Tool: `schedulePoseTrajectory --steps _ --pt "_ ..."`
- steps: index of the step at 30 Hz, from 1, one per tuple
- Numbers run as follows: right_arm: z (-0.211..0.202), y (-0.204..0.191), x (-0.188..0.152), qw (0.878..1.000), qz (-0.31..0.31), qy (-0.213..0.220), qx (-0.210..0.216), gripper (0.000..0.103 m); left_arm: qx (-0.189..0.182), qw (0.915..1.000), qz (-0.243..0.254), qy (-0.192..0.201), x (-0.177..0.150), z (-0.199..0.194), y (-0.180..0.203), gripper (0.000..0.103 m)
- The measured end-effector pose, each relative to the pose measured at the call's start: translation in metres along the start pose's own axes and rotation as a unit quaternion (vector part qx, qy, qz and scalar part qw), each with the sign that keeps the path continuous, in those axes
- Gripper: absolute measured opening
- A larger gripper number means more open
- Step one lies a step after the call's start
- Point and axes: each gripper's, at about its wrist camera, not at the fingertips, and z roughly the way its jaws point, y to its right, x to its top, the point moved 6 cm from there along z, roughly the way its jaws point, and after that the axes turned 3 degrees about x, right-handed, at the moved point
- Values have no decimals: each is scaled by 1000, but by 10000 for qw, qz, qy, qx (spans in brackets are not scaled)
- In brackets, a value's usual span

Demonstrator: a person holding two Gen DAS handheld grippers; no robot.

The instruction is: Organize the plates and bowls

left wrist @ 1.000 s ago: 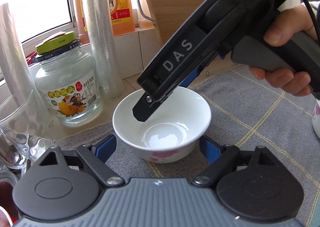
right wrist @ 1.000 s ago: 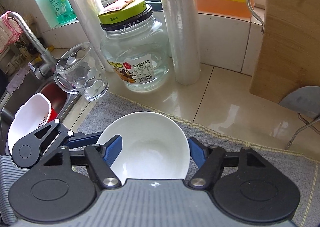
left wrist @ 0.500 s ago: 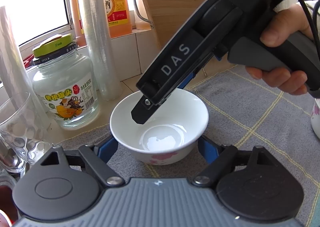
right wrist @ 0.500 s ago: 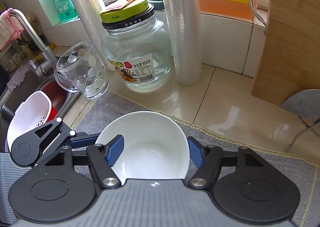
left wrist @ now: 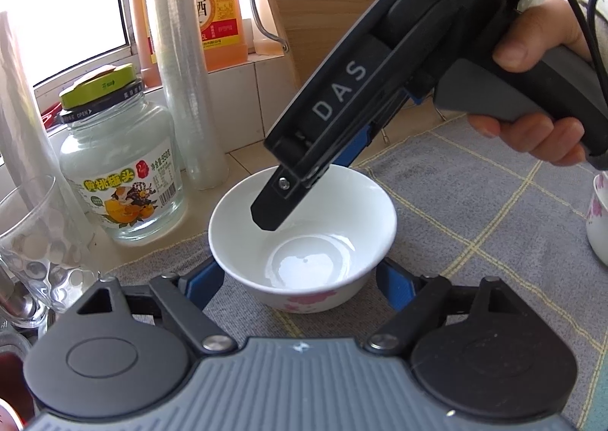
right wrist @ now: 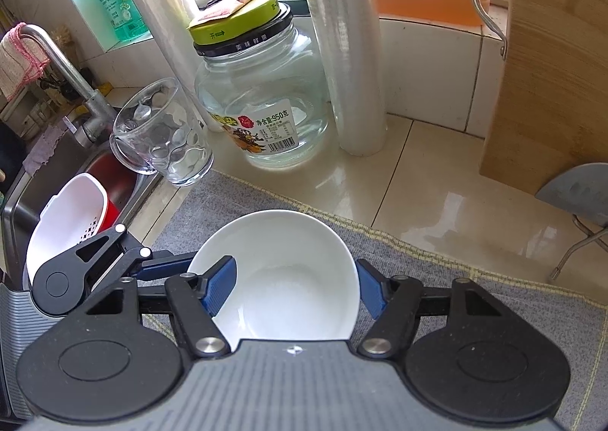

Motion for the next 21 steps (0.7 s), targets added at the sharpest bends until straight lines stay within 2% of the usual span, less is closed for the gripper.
schedulePoseTrajectory --steps 9,21 --pt "-18 -7 -8 10000 26 20 93 73 -58 10000 67 -19 2 -16 9 87" --pt "-49 -21 -39 9998 33 -104 181 73 -184 9995 171 -182 -2 -49 36 87"
